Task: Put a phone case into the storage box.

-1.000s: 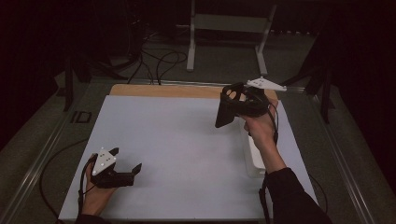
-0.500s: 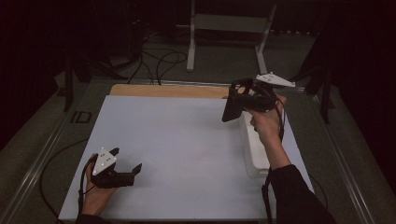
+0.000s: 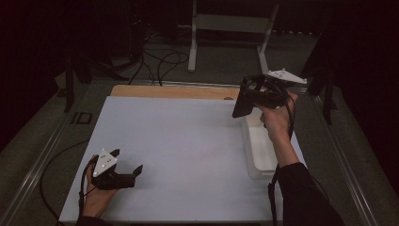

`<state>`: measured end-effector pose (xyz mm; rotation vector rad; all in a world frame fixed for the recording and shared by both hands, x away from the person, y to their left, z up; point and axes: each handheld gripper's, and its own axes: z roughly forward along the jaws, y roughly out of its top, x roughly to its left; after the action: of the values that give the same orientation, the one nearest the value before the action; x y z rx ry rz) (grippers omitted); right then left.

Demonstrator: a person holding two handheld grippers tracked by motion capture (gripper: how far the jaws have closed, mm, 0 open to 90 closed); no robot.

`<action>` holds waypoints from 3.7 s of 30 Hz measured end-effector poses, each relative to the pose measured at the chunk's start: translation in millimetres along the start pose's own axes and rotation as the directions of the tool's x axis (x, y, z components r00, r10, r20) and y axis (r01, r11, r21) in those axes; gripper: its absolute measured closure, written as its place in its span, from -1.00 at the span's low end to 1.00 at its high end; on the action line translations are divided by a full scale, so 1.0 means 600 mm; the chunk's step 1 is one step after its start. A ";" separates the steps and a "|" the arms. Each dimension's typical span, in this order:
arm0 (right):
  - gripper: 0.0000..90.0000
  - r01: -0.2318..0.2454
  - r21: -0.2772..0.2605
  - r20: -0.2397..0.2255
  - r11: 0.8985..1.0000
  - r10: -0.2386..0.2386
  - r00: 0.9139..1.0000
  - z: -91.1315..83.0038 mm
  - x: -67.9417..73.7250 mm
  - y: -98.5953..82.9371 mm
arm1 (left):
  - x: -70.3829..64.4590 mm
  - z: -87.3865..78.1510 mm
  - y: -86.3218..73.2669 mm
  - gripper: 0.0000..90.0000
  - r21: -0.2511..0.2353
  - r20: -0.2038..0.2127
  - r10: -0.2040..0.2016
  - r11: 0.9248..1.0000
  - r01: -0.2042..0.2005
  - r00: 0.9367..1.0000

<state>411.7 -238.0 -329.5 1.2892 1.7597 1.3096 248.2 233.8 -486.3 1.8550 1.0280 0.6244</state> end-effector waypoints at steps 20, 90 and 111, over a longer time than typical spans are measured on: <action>-0.68 0.004 0.033 0.127 0.999 -0.008 0.992 0.007 -0.052 -0.008 | -0.002 0.003 -0.002 -1.00 0.008 0.002 0.003 1.000 -0.003 1.000; -0.77 -0.041 0.271 0.260 0.962 -0.032 0.965 0.131 -0.094 -0.120 | 0.000 0.003 -0.002 -1.00 0.012 0.001 0.001 1.000 -0.001 1.000; -0.81 -0.057 0.233 0.229 0.971 0.002 0.973 0.105 -0.101 -0.107 | 0.000 0.003 -0.002 -1.00 0.012 0.001 -0.001 1.000 0.001 1.000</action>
<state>465.3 -274.2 -416.2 1.5368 1.7774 0.9421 249.0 233.3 -488.0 1.8648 1.0337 0.6180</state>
